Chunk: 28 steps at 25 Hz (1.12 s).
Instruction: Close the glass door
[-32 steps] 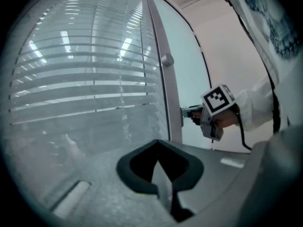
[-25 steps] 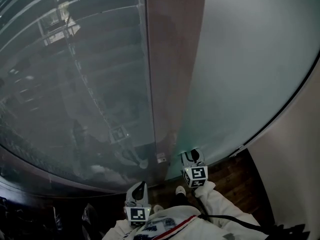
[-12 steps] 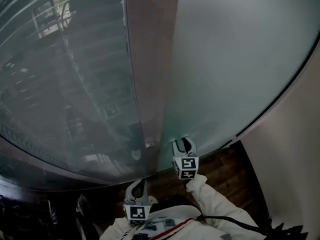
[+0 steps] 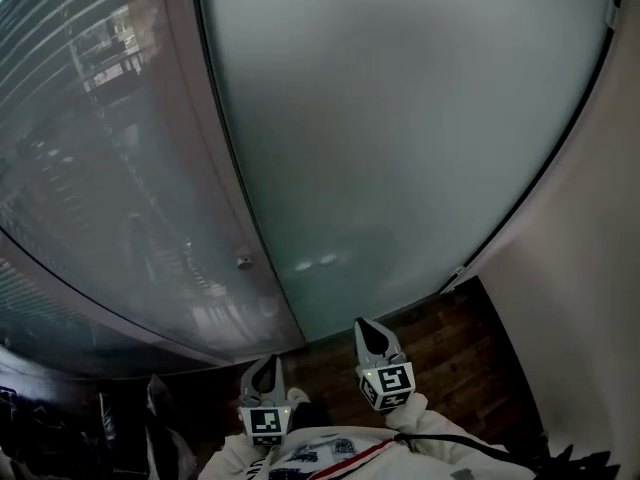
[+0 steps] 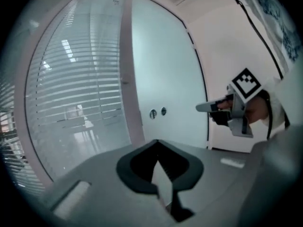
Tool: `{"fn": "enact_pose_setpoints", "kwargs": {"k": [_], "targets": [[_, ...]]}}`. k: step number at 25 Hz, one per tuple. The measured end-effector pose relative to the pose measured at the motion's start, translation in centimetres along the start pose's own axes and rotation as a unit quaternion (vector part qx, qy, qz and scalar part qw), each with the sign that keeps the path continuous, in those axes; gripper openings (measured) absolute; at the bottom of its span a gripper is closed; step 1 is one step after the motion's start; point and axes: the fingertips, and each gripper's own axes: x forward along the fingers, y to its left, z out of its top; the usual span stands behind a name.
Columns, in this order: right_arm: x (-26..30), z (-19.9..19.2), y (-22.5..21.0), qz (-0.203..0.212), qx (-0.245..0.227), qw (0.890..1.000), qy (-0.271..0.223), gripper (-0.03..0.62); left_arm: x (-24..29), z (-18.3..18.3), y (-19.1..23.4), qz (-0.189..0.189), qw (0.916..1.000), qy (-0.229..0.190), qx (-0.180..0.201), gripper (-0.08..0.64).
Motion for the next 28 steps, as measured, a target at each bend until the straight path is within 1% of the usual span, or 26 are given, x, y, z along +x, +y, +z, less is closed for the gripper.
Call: {"fn": "enact_pose_setpoints", "kwargs": {"k": [4,6,8,10,13,18,22,28], "targets": [[-7.5,-0.7,0.2,0.04,0.025,0.999,0.005,0.008,-1.7,1.2,-5.8,-0.017,0.9996,-0.01,0.022,0.002],[-10.4,-1.5,0.0,0.057,0.034,0.998,0.008,0.008,-2.8,1.8,-8.3,-0.01,0.9996,-0.009,0.023,0.002],[-12.8,-2.6,-0.3,0.071,0.043,0.996,0.015,0.008,-4.2,2.7,-10.3,0.003,0.9997,-0.022,0.009,0.002],[-14.7,-2.9,-0.6,0.08,0.041,0.996,0.013,0.008,-5.4,3.6,-11.7,0.014,0.9993,-0.03,0.016,0.002],[-17.4,-2.1,-1.0,0.087,0.028,0.996,-0.002,0.008,-7.0,4.7,-13.5,0.027,0.9983,-0.035,0.038,0.002],[-21.2,-0.4,-1.9,0.096,0.004,0.995,-0.018,0.008,-9.4,5.9,-15.6,0.053,0.997,-0.041,0.038,0.002],[-23.0,-0.3,-2.2,0.099,0.004,0.995,-0.02,0.008,-11.3,6.3,-17.2,0.055,0.9969,-0.042,0.036,0.002],[-25.3,-0.2,-1.2,0.11,0.028,0.993,-0.012,0.008,-13.4,6.0,-18.1,0.062,0.9967,-0.038,0.034,0.002]]}}
